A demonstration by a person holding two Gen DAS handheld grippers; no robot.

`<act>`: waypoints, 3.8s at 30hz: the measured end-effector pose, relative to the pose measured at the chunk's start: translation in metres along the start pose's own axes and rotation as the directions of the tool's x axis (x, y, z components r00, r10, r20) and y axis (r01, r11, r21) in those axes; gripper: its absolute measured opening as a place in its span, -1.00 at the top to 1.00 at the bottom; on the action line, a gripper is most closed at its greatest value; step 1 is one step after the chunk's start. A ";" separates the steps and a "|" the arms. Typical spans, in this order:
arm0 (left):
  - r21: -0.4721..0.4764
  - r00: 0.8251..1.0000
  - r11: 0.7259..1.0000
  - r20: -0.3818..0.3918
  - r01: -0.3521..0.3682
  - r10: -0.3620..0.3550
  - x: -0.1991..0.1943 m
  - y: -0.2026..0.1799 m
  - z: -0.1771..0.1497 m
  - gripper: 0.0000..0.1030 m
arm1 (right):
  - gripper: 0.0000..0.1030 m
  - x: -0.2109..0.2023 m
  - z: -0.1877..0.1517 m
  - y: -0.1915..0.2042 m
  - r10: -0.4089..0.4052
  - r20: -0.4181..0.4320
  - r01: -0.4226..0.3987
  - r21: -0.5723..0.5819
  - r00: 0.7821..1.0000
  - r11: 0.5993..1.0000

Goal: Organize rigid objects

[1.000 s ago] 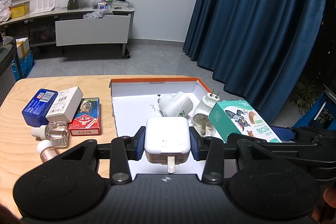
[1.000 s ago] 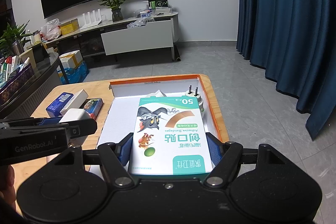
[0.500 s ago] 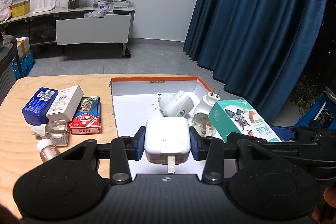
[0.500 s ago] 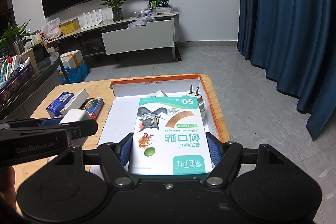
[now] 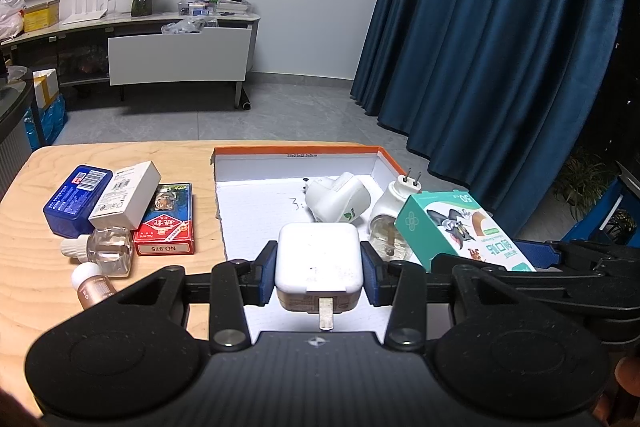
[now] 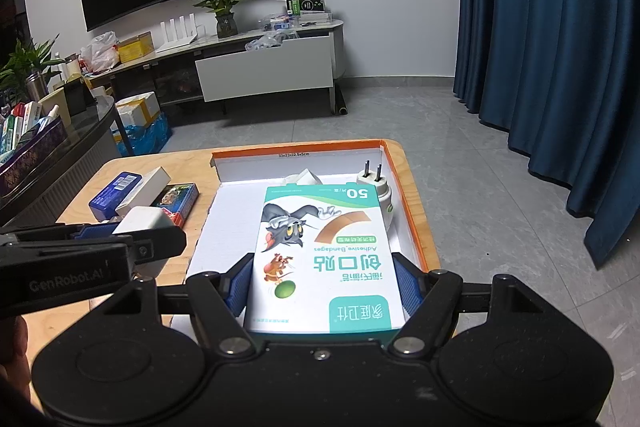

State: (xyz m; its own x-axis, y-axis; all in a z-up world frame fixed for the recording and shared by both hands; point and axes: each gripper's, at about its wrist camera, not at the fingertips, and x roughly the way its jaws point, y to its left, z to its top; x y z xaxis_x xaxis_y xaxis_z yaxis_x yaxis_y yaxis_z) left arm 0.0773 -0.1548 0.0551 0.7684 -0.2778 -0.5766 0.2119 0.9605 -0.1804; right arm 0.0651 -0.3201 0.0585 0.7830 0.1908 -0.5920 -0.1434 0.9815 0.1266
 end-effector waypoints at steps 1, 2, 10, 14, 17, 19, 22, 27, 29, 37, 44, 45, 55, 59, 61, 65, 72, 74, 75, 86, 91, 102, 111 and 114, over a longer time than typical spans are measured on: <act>0.000 1.000 1.000 0.000 0.000 0.000 0.000 0.000 0.000 0.17 | -0.64 0.000 0.000 0.000 -0.001 -0.001 0.000 0.000 1.000 1.000; 0.000 1.000 1.000 -0.001 -0.001 0.001 0.000 0.000 0.000 0.17 | -0.64 0.000 0.000 0.000 -0.002 -0.001 0.002 -0.001 1.000 1.000; -0.004 1.000 1.000 -0.003 0.000 0.000 0.001 0.000 0.000 0.17 | -0.64 0.004 -0.002 -0.002 0.001 -0.008 -0.001 -0.004 1.000 1.000; -0.006 1.000 1.000 -0.004 -0.001 0.001 0.001 0.000 0.000 0.17 | -0.64 0.005 -0.002 -0.002 0.001 -0.009 -0.001 -0.005 1.000 1.000; -0.007 1.000 1.000 -0.005 -0.001 0.001 0.001 0.001 0.000 0.17 | -0.64 0.006 -0.002 -0.003 0.002 -0.010 -0.002 -0.006 1.000 1.000; -0.007 1.000 1.000 -0.006 -0.001 0.001 0.001 0.000 -0.001 0.17 | -0.64 0.006 -0.002 -0.003 0.001 -0.011 -0.001 -0.006 1.000 1.000; -0.007 1.000 1.000 -0.006 -0.001 0.001 0.002 0.001 -0.001 0.17 | -0.64 0.007 -0.002 -0.003 0.002 -0.012 -0.002 -0.007 1.000 1.000; -0.008 1.000 1.000 -0.008 -0.003 0.003 0.003 0.001 -0.001 0.17 | -0.64 0.007 -0.002 -0.003 0.002 -0.013 -0.002 -0.008 1.000 1.000; -0.008 1.000 1.000 -0.008 -0.004 0.004 0.002 0.000 -0.001 0.17 | -0.64 0.007 -0.002 -0.003 0.001 -0.014 -0.001 -0.009 1.000 1.000; -0.003 1.000 1.000 -0.014 -0.008 0.008 0.005 0.000 -0.002 0.17 | -0.64 0.011 -0.002 -0.003 0.001 -0.021 -0.001 -0.016 1.000 1.000; 0.000 1.000 1.000 -0.020 -0.018 0.018 0.011 0.002 -0.002 0.17 | -0.64 0.018 -0.003 -0.007 -0.004 -0.028 0.004 -0.017 1.000 1.000; 0.000 1.000 1.000 -0.021 -0.020 0.020 0.012 0.002 -0.002 0.17 | -0.64 0.019 -0.003 -0.007 -0.006 -0.029 0.006 -0.019 1.000 1.000; 0.008 0.999 1.000 -0.037 -0.022 0.022 0.025 -0.002 -0.001 0.17 | -0.64 0.032 0.001 -0.014 -0.023 -0.052 0.021 -0.033 0.998 0.999; 0.007 0.999 1.000 -0.046 -0.025 0.025 0.031 -0.003 -0.001 0.17 | -0.64 0.039 0.003 -0.023 -0.039 -0.067 0.037 -0.030 0.997 0.999; 0.005 0.998 1.000 -0.051 -0.024 0.025 0.035 -0.004 -0.001 0.17 | -0.64 0.044 0.004 -0.028 -0.038 -0.078 0.036 -0.027 0.996 0.999; 0.001 0.998 1.000 -0.065 -0.028 0.028 0.042 -0.006 -0.001 0.17 | -0.66 0.049 0.004 -0.033 -0.020 -0.084 0.018 -0.024 0.996 1.000; 0.009 0.995 1.000 -0.092 -0.030 0.030 0.056 -0.011 -0.004 0.17 | -0.67 0.034 0.001 -0.045 -0.057 -0.053 0.057 0.009 0.997 0.998; 0.010 0.995 1.000 -0.098 -0.024 0.025 0.062 -0.014 -0.005 0.17 | -0.68 0.029 0.001 -0.048 -0.057 -0.041 0.058 0.026 0.998 0.998; 0.011 0.995 1.000 -0.100 -0.021 0.022 0.065 -0.016 -0.005 0.17 | -0.68 0.026 0.002 -0.049 -0.058 -0.033 0.059 0.031 0.998 0.998; 0.013 0.993 1.000 -0.112 -0.026 0.027 0.063 -0.025 0.001 -0.42 | -0.72 0.003 0.011 -0.042 -0.060 0.026 0.059 0.030 0.998 0.998; 0.004 0.990 0.997 -0.117 -0.073 0.073 0.041 -0.010 0.003 -0.62 | -0.75 -0.001 0.011 -0.027 -0.039 0.032 0.038 0.029 0.999 0.999; -0.037 0.982 0.985 -0.091 -0.170 0.166 -0.015 0.044 -0.010 -0.76 | -0.87 0.001 0.002 0.034 0.055 -0.007 -0.056 -0.051 0.998 0.997; -0.176 0.950 0.936 -0.124 -0.306 0.288 -0.042 0.114 -0.033 -0.76 | -0.87 0.003 -0.006 0.063 0.106 -0.039 -0.109 -0.100 0.994 0.989; -0.212 0.941 0.919 -0.140 -0.331 0.307 -0.041 0.128 -0.036 -0.76 | -0.87 0.004 -0.007 0.069 0.114 -0.045 -0.118 -0.114 0.993 0.986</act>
State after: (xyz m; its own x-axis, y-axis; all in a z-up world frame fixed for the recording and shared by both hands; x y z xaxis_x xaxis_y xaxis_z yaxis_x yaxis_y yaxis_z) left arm 0.0509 -0.0210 0.0272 0.7041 0.0310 -0.7094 -0.1879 0.9716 -0.1440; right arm 0.0546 -0.2518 0.0590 0.7338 0.3015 -0.6088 -0.3032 0.9473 0.1037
